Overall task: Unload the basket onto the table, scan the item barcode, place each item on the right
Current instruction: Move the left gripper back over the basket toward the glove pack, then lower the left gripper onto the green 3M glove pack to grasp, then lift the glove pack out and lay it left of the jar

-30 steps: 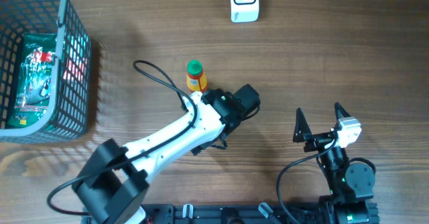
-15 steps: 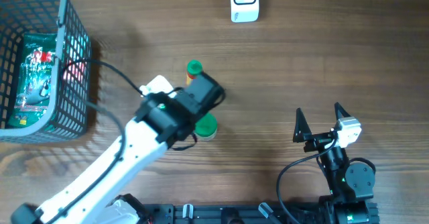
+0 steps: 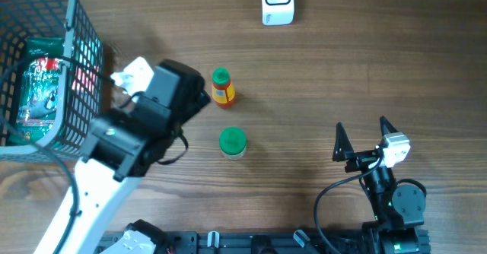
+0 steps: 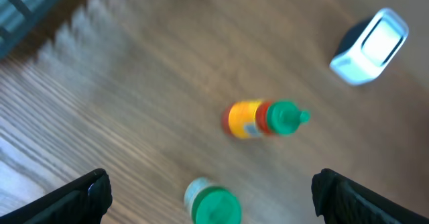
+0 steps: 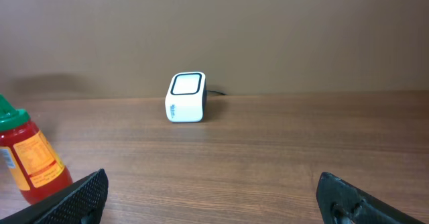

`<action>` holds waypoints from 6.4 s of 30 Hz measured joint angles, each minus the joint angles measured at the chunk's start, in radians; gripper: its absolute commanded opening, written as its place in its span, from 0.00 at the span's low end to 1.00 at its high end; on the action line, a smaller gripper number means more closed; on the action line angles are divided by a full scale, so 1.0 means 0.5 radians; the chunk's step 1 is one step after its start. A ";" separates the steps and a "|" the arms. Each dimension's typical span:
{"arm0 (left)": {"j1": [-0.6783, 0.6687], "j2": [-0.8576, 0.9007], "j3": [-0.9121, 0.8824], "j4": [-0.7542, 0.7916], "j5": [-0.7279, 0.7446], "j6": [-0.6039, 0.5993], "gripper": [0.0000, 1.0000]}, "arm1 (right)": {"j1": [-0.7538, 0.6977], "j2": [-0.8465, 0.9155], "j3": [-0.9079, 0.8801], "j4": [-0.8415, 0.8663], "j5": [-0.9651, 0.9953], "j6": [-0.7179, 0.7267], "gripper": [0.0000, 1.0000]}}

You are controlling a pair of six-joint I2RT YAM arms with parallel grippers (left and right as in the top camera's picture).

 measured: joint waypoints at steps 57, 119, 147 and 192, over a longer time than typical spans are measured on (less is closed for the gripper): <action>2.275 0.824 0.710 -0.159 0.552 -0.133 1.00 | 0.000 0.000 0.000 0.000 0.000 0.000 1.00; 2.148 1.741 0.710 0.457 0.600 -1.461 1.00 | 0.000 0.000 0.000 -0.001 -0.001 0.000 1.00; 2.475 1.662 0.732 -0.057 0.700 -1.287 0.04 | 0.000 0.000 0.000 0.000 -0.001 0.000 1.00; 2.502 0.277 0.732 0.307 1.334 -0.381 0.04 | 0.000 0.000 0.000 0.000 -0.001 0.000 1.00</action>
